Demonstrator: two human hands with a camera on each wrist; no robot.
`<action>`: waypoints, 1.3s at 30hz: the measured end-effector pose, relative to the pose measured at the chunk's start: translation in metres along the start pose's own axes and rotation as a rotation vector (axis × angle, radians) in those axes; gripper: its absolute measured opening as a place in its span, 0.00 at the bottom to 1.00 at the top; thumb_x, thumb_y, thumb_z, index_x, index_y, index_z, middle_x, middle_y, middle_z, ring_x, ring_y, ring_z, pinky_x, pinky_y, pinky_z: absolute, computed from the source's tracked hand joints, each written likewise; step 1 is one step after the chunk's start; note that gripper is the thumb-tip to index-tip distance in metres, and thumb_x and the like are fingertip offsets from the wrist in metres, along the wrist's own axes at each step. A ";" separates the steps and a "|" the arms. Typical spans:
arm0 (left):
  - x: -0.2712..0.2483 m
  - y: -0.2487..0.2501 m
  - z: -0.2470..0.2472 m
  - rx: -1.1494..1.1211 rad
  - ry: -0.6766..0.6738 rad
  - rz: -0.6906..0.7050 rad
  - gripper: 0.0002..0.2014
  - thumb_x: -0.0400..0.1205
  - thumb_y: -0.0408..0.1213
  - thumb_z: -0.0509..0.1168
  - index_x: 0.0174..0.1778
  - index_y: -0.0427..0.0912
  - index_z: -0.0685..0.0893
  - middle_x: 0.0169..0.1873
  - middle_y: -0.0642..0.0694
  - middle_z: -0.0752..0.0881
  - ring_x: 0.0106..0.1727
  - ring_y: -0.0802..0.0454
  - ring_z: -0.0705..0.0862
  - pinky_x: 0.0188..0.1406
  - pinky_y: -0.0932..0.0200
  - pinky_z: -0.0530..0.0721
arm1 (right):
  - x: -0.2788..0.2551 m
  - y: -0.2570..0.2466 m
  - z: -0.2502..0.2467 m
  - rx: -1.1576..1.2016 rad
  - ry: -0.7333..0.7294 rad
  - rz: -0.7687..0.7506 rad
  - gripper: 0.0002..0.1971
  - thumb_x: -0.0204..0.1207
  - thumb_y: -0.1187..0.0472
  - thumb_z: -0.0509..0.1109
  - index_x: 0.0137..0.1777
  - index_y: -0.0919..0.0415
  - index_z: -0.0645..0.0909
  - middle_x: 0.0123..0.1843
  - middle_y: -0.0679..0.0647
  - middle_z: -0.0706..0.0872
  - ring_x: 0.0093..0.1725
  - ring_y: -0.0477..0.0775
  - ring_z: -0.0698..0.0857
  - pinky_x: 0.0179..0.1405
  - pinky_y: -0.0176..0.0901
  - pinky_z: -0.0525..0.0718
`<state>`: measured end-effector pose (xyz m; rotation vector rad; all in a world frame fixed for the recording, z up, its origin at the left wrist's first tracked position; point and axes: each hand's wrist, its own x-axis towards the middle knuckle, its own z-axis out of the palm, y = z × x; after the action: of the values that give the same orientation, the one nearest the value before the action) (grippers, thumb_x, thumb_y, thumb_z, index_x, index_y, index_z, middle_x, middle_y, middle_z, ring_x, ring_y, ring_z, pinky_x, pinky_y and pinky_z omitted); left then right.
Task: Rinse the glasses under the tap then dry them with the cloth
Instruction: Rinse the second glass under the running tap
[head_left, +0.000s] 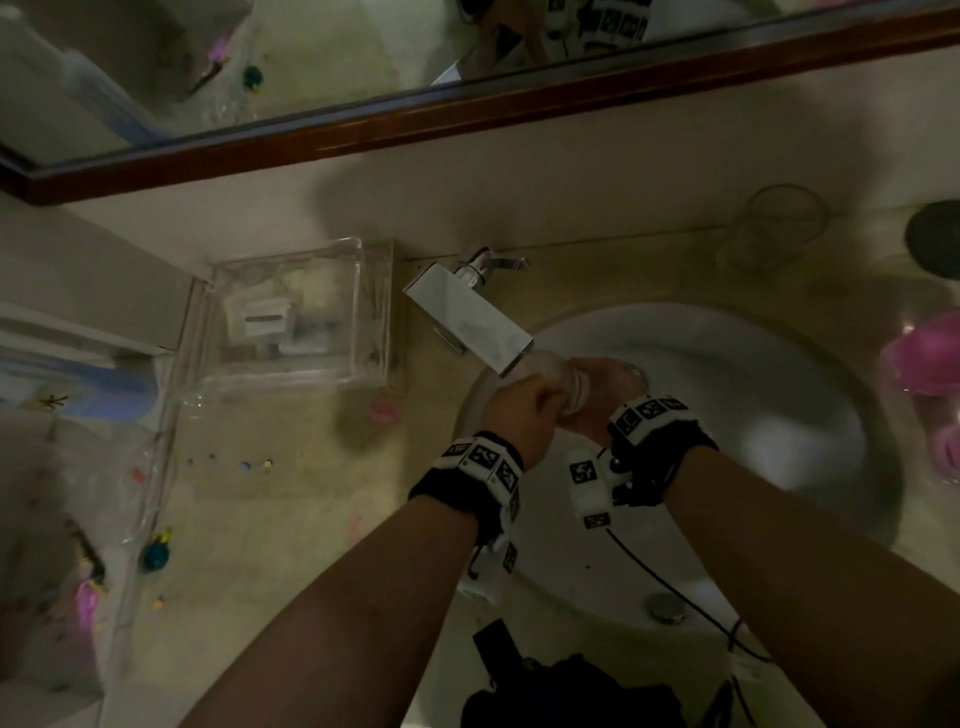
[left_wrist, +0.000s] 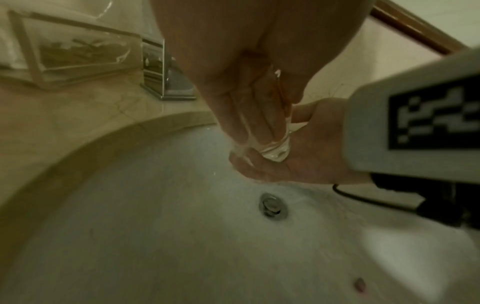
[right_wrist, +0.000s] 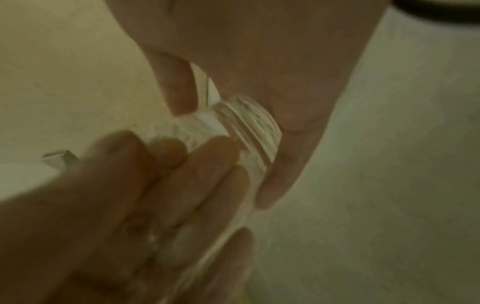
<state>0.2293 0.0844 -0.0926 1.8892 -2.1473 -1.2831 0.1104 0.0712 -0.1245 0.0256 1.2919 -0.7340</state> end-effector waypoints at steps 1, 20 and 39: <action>-0.001 0.002 0.000 0.005 0.009 0.005 0.13 0.87 0.40 0.60 0.61 0.38 0.85 0.58 0.40 0.87 0.59 0.43 0.83 0.47 0.66 0.70 | 0.003 0.002 -0.004 -0.028 -0.042 -0.033 0.32 0.68 0.69 0.79 0.73 0.62 0.73 0.68 0.61 0.80 0.64 0.59 0.80 0.54 0.30 0.81; 0.004 0.011 -0.008 -0.065 -0.006 0.036 0.11 0.85 0.33 0.64 0.61 0.36 0.86 0.60 0.39 0.87 0.61 0.44 0.83 0.53 0.65 0.74 | 0.009 0.002 -0.005 0.038 -0.059 -0.008 0.31 0.79 0.39 0.62 0.70 0.65 0.75 0.70 0.64 0.79 0.65 0.64 0.80 0.67 0.60 0.78; 0.002 0.017 -0.006 -0.076 0.063 -0.023 0.10 0.85 0.37 0.64 0.60 0.38 0.81 0.55 0.44 0.84 0.55 0.50 0.82 0.39 0.73 0.66 | 0.009 -0.001 -0.013 -0.335 0.003 -0.179 0.18 0.80 0.56 0.69 0.67 0.63 0.77 0.67 0.62 0.81 0.65 0.62 0.80 0.60 0.31 0.78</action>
<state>0.2175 0.0784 -0.0794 1.9031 -2.0236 -1.2722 0.0991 0.0712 -0.1361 -0.3638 1.4188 -0.6600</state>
